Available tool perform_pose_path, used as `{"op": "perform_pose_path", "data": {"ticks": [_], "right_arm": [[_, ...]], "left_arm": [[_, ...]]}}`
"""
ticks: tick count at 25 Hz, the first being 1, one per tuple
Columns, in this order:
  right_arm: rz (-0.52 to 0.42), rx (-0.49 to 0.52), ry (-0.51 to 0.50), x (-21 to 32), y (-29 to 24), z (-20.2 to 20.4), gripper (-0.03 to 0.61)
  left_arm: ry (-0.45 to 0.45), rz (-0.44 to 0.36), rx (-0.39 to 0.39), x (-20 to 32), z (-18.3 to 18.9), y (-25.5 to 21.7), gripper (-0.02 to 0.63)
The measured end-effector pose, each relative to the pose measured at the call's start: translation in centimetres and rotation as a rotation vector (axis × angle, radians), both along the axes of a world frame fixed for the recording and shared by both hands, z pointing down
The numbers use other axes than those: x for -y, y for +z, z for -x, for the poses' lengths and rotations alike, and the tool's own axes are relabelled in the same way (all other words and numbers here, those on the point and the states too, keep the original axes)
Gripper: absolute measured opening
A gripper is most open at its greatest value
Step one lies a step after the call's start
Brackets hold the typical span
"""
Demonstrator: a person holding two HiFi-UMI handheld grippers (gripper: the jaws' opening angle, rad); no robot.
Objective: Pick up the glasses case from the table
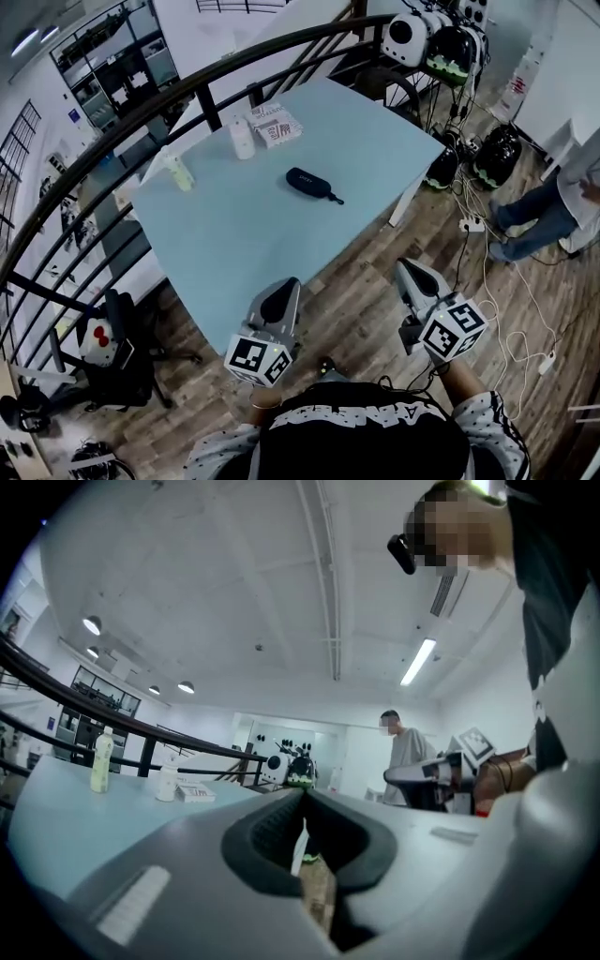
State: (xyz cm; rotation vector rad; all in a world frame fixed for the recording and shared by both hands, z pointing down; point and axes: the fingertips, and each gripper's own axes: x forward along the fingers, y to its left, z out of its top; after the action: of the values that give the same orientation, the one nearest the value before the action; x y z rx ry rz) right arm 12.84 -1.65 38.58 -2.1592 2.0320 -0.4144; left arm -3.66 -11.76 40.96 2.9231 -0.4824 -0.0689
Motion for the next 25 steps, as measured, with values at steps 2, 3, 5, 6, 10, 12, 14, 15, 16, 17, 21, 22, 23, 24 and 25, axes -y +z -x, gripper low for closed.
{"op": "perform_pose_path", "data": {"ticks": [2, 3, 5, 6, 10, 12, 14, 15, 16, 17, 21, 22, 23, 24, 25], "right_arm": [[0.002, 0.004, -0.009, 1.1, -0.1, 0.7, 0.017], [0.003, 0.005, -0.013, 1.4, 0.0, 1.0, 0.018], [0.008, 0.007, -0.015, 1.8, 0.2, 1.4, 0.021], [0.012, 0.009, -0.015, 2.0, 0.3, 1.5, 0.020], [0.015, -0.004, -0.021, 2.5, 0.2, 1.4, 0.023], [0.014, -0.014, -0.029, 3.0, 0.0, 1.3, 0.025], [0.008, -0.024, -0.046, 4.0, -0.1, 1.4, 0.026], [0.005, -0.027, -0.059, 4.6, 0.0, 1.4, 0.026], [0.002, -0.029, -0.075, 5.3, 0.0, 1.5, 0.026], [-0.001, -0.031, -0.092, 6.0, 0.0, 1.6, 0.028], [-0.008, -0.030, -0.163, 8.8, 0.6, 1.5, 0.032], [-0.008, -0.027, -0.179, 9.5, 0.9, 1.4, 0.033], [-0.008, -0.022, -0.193, 10.2, 1.1, 1.1, 0.035], [-0.008, -0.018, -0.207, 11.0, 1.4, 0.7, 0.038], [-0.009, -0.013, -0.219, 12.0, 1.7, 0.2, 0.040]], "left_arm": [[0.018, 0.015, -0.016, 0.4, -0.2, 0.3, 0.000], [0.028, 0.018, -0.022, 0.5, -0.3, 0.4, 0.000], [0.043, 0.019, -0.034, 0.7, -0.4, 0.3, 0.000], [0.046, 0.018, -0.040, 0.8, -0.4, 0.2, 0.000], [0.046, 0.006, -0.058, 0.8, 0.2, -0.6, 0.000], [0.034, 0.005, -0.055, 0.8, 0.9, -0.6, 0.000], [-0.001, 0.005, -0.054, 1.3, 1.9, -0.5, 0.000], [-0.024, 0.004, -0.054, 1.8, 2.4, -0.3, 0.000], [-0.047, 0.002, -0.051, 2.3, 2.8, -0.2, 0.000], [-0.070, -0.001, -0.047, 2.8, 3.1, -0.1, 0.000], [-0.142, -0.024, -0.033, 5.0, 3.3, 0.1, 0.000], [-0.156, -0.030, -0.029, 5.5, 3.2, 0.0, 0.000], [-0.169, -0.037, -0.021, 6.0, 3.1, -0.1, 0.000], [-0.182, -0.044, -0.012, 6.5, 2.9, -0.2, 0.000], [-0.200, -0.053, -0.002, 7.0, 2.8, -0.2, 0.000]]}}
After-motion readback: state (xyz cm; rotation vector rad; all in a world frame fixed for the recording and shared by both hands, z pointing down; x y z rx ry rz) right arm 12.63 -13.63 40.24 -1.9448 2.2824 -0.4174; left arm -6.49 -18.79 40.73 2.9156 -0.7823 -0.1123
